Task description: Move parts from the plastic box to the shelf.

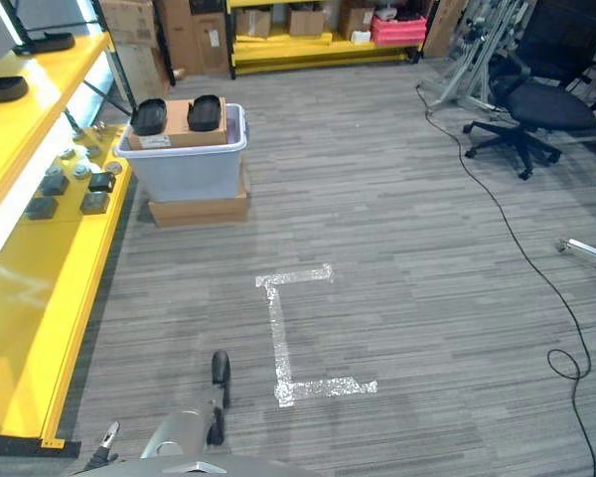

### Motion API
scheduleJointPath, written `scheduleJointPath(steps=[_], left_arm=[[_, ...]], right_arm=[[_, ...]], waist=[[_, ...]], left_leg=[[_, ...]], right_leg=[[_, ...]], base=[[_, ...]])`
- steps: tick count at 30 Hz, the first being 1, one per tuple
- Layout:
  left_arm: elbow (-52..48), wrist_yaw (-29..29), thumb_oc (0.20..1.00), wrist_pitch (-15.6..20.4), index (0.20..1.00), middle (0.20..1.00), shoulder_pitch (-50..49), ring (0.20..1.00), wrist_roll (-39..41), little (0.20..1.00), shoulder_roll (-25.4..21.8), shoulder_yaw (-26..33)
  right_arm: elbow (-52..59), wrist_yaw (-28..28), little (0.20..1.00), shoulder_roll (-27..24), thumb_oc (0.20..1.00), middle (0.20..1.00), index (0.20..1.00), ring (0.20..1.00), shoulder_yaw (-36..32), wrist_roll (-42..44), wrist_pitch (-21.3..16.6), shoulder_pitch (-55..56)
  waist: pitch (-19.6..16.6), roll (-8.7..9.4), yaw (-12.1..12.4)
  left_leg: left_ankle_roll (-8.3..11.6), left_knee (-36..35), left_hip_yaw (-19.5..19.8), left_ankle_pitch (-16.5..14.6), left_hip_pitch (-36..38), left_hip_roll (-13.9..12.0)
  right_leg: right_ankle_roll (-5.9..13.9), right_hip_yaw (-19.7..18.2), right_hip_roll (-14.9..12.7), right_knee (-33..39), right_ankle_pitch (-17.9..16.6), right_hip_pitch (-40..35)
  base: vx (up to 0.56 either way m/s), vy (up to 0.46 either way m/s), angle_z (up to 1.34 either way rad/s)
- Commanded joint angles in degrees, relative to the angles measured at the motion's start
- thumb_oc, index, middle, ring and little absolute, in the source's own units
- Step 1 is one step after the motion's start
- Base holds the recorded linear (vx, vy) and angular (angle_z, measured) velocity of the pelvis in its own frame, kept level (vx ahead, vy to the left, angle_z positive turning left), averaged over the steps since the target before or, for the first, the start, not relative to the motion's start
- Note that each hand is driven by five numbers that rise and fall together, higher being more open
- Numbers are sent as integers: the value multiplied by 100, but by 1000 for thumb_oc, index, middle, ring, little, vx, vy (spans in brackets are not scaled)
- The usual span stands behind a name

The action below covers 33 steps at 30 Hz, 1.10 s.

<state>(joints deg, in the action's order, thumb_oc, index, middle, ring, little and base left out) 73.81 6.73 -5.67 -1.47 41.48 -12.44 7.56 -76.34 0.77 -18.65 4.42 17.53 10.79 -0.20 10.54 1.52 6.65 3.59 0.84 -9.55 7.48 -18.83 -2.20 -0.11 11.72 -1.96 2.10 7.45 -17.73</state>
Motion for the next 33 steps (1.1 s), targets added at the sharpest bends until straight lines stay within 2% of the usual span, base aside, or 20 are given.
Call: scheduleJointPath(steps=[1,2,4,5,6,8,9,11,13,14,15,17,18,19,21,25,27,29,31,33], left_arm=[[-129,53,1000,282,1000,1000,-321,1000,68,1000,-173,33],[-102,26,1000,279,1000,1000,-350,1000,-165,1000,-218,73],[-100,-2,1000,275,1000,1000,-340,1000,-320,1000,-242,66],[-80,-26,1000,282,1000,1000,-315,1000,-480,1000,-257,16],[-56,-53,1000,274,1000,1000,-294,1000,-597,1000,-236,-128],[-46,-55,1000,290,1000,1000,-291,1000,-628,1000,-232,-247],[-95,-102,1000,262,1000,1000,-257,1000,-526,1000,-225,-410],[-141,-153,1000,211,1000,1000,-170,1000,-420,1000,-249,-524],[-167,-227,1000,135,1000,1000,-18,1000,-437,1000,-280,-604],[-161,-247,1000,88,1000,1000,38,1000,-475,1000,-308,-601],[-160,-241,1000,70,1000,1000,53,1000,-520,1000,-325,-607],[-159,-206,1000,68,1000,1000,51,1000,-606,1000,-360,-618],[-152,-179,1000,81,1000,1000,42,1000,-655,1000,-378,-624],[-133,-119,1000,110,1000,1000,9,1000,-726,1000,-408,-652],[-141,-37,1000,177,1000,1000,-114,1000,-855,1000,-423,-595],[-158,-153,1000,214,1000,1000,-244,1000,-798,1000,-344,-508],[-138,-159,1000,171,1000,1000,-279,1000,-797,1000,-336,-420],[-121,-81,1000,158,1000,1000,-342,1000,-706,1000,-264,-304],[-128,-75,1000,216,1000,1000,-378,1000,-628,1000,-196,-272],[-148,-89,1000,247,1000,1000,-388,1000,-452,1000,-113,-206]], right_arm=[[88,94,1000,-184,1000,1000,1000,1000,186,-143,-183,14],[56,178,1000,-121,1000,1000,1000,1000,207,-204,-193,-56],[48,201,1000,-67,1000,1000,1000,1000,233,-196,-207,-86],[55,211,1000,-1,1000,1000,1000,1000,275,-107,-200,-130],[96,200,1000,84,1000,1000,1000,1000,323,78,-178,-204],[153,173,1000,139,1000,1000,1000,1000,321,105,-135,-251],[241,160,1000,194,1000,1000,1000,1000,365,131,-95,-299],[291,194,1000,216,1000,1000,1000,1000,390,155,-156,-318],[383,200,1000,227,1000,1000,1000,1000,426,295,-285,-310],[459,222,1000,199,1000,1000,1000,1000,427,360,-326,-274],[494,246,1000,191,1000,1000,1000,1000,405,376,-334,-238],[538,306,1000,193,1000,1000,1000,1000,309,362,-349,-157],[549,312,1000,207,1000,1000,1000,1000,260,348,-367,-115],[574,330,1000,241,1000,1000,1000,1000,156,334,-389,-8],[575,359,1000,302,1000,1000,1000,1000,18,245,-422,100],[451,391,1000,291,1000,1000,1000,1000,-65,45,-367,108],[362,322,1000,280,1000,1000,1000,1000,-53,-22,-307,67],[258,230,1000,176,1000,1000,1000,1000,29,-68,-185,-6],[231,189,1000,85,1000,1000,1000,1000,82,-69,-121,-45],[228,62,1000,-16,1000,1000,1000,1000,115,-153,-49,-55]], waist=[[-215,-195,389],[-281,-40,478],[-335,40,542],[-416,111,612],[-499,146,651],[-537,123,646],[-529,85,590],[-507,-8,521],[-416,2,386],[-356,17,281],[-330,95,216],[-264,227,103],[-248,280,56],[-181,307,-19],[-123,355,-30],[-203,398,-19],[-292,407,-31],[-413,397,-2],[-451,352,37],[-463,365,89]], left_leg=[[-79,486,-88,319,-13,-215],[-148,954,-99,26,46,-30],[-276,1073,-172,-126,110,85],[-497,1100,-233,-331,252,301],[-788,1022,-212,-567,505,619],[-962,970,-188,-748,681,784],[-1099,863,-170,-912,914,887],[-1122,787,-186,-879,998,801],[-1044,777,-110,-991,1221,834],[-973,788,-15,-1114,1430,843],[-938,855,101,-1338,1540,917],[-932,1052,200,-1571,1603,979],[-927,1136,276,-1692,1644,994],[-911,1398,435,-2019,1784,918],[-883,1618,438,-2268,1925,783],[-714,1990,424,-2464,2066,408],[-605,2177,406,-2508,2187,174],[-363,2614,336,-2159,2251,-215],[-237,3205,393,-1784,2049,-429],[-124,4362,528,-1200,1381,-527]], right_leg=[[310,-95,-10,-1457,174,849],[397,-27,-174,-1782,489,539],[486,54,-280,-2052,394,434],[681,161,-453,-2685,93,442],[996,180,-656,-3658,-414,733],[1096,165,-810,-4318,-684,1058],[1118,154,-914,-4563,-849,1544],[955,292,-779,-4172,-910,1950],[880,474,-764,-3137,-978,2382],[899,516,-860,-2362,-1187,2637],[1061,364,-996,-1787,-1480,2790],[1158,228,-1211,-800,-1943,3017],[1210,152,-1326,-475,-2055,3118],[1290,42,-1501,141,-2235,3154],[1355,60,-1664,224,-2344,3174],[1354,103,-1557,117,-1942,2643],[1263,61,-1418,-132,-1712,2533],[1008,122,-1208,-397,-1510,2413],[797,124,-997,-395,-1406,2278],[491,196,-783,-266,-1270,2065]], base=[[710,203,-77],[663,181,-87],[430,162,-61],[555,372,-1],[597,432,10],[388,284,11],[199,122,29],[215,38,18],[341,-92,9],[473,-199,22],[454,-216,40],[382,-244,43],[647,-358,16],[636,-299,33],[689,-302,55],[641,-236,31],[555,-160,24],[665,-191,35],[408,-138,4],[344,-149,-8]])
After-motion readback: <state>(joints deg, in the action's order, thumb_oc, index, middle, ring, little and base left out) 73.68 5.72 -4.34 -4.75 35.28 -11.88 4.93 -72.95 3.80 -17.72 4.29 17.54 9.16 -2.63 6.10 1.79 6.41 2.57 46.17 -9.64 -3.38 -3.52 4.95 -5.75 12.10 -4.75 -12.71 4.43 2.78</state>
